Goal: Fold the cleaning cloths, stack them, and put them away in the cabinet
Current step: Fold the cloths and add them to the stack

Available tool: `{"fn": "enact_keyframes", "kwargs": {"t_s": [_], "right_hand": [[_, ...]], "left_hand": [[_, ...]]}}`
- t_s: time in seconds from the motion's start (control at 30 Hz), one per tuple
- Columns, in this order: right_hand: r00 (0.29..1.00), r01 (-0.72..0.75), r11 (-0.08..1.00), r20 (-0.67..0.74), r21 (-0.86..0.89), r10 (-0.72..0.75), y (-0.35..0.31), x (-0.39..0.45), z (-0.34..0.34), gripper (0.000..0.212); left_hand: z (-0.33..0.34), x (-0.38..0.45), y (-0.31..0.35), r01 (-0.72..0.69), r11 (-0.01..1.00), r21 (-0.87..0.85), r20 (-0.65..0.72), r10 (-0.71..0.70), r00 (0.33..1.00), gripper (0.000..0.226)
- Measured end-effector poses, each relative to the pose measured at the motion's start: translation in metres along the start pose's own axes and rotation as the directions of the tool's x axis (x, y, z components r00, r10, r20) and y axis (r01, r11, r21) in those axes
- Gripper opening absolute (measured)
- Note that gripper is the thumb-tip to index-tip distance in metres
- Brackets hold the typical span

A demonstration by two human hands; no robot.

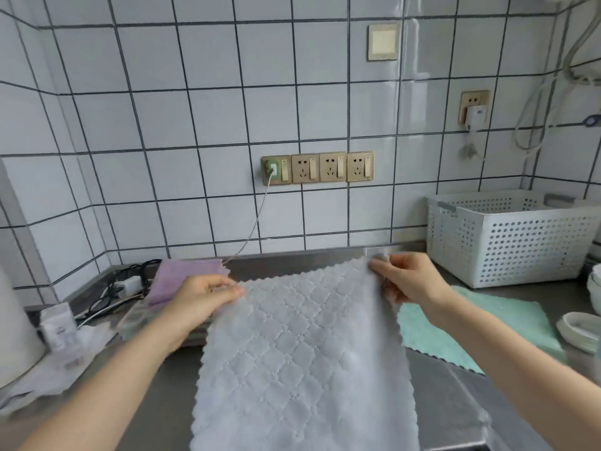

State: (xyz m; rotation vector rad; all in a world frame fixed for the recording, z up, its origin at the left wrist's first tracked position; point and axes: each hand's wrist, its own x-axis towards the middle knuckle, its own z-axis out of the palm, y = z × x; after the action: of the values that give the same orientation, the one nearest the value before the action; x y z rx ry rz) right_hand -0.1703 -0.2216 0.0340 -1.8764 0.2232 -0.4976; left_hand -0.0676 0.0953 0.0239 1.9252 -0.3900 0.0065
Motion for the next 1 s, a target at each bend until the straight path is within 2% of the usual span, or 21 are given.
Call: {"fn": "enact_keyframes", "kwargs": {"t_s": [0.1,0.17,0.3,0.4,0.47,0.53,0.57,0.6,0.67,0.73,0.77,0.83,0.9,1.0], "right_hand": [[0.987,-0.113,0.979,0.093,-0.172,0.130,0.037,0.003,0.005,0.023],[0.976,-0.138,0.948,0.126,-0.285,0.180,0.055,0.005,0.008,0.024],[0.961,-0.169,0.917,0.147,-0.362,0.235,0.074,0.011,0.016,0.028],[0.957,-0.216,0.930,0.127,-0.297,0.262,0.080,0.024,0.022,0.022],[0.962,-0.238,0.945,0.080,-0.223,0.261,0.084,0.038,0.026,0.015],[0.968,-0.245,0.959,0.016,-0.140,0.249,0.087,0.052,0.032,0.013],[0.973,-0.228,0.963,-0.010,-0.148,0.229,0.090,0.058,0.035,0.017],[0.982,-0.187,0.957,-0.030,-0.223,0.185,0.092,0.061,0.039,0.027],[0.999,-0.032,0.872,0.016,-0.488,0.046,0.103,0.053,0.048,0.046],[0.980,0.179,0.753,0.181,-0.633,-0.081,0.115,0.033,0.059,0.046],[0.952,0.281,0.700,0.283,-0.656,-0.116,0.122,0.021,0.067,0.043],[0.891,0.429,0.584,0.428,-0.689,-0.150,0.133,0.001,0.080,0.042],[0.867,0.476,0.516,0.478,-0.712,-0.142,0.141,-0.011,0.090,0.053],[0.878,0.465,0.533,0.448,-0.707,-0.172,0.150,-0.016,0.092,0.074]], "left_hand": [[0.011,0.004,-0.042,0.050,0.988,0.144,0.038,-0.056,0.998,0.006],[0.021,0.009,-0.063,0.059,0.974,0.219,0.054,-0.073,0.996,0.013],[0.038,0.022,-0.087,0.102,0.948,0.302,0.054,-0.124,0.991,0.015],[0.050,0.038,-0.089,0.197,0.951,0.236,0.023,-0.208,0.978,0.011],[0.055,0.054,-0.086,0.253,0.962,0.098,-0.044,-0.250,0.967,0.012],[0.062,0.071,-0.085,0.242,0.970,-0.024,-0.120,-0.243,0.962,0.008],[0.066,0.076,-0.086,0.201,0.979,-0.001,-0.154,-0.199,0.968,0.014],[0.071,0.076,-0.085,0.158,0.982,0.106,-0.150,-0.141,0.978,0.035],[0.084,0.060,-0.091,0.030,0.934,0.357,-0.031,-0.020,0.999,0.062],[0.097,0.039,-0.100,-0.151,0.853,0.500,0.173,0.072,0.982,0.062],[0.104,0.028,-0.106,-0.221,0.806,0.549,0.276,0.075,0.958,0.061],[0.113,0.011,-0.117,-0.320,0.687,0.652,0.405,0.041,0.913,0.077],[0.115,0.001,-0.126,-0.357,0.602,0.714,0.403,0.063,0.913,0.088],[0.116,-0.008,-0.127,-0.329,0.584,0.742,0.347,0.085,0.934,0.087]]}}
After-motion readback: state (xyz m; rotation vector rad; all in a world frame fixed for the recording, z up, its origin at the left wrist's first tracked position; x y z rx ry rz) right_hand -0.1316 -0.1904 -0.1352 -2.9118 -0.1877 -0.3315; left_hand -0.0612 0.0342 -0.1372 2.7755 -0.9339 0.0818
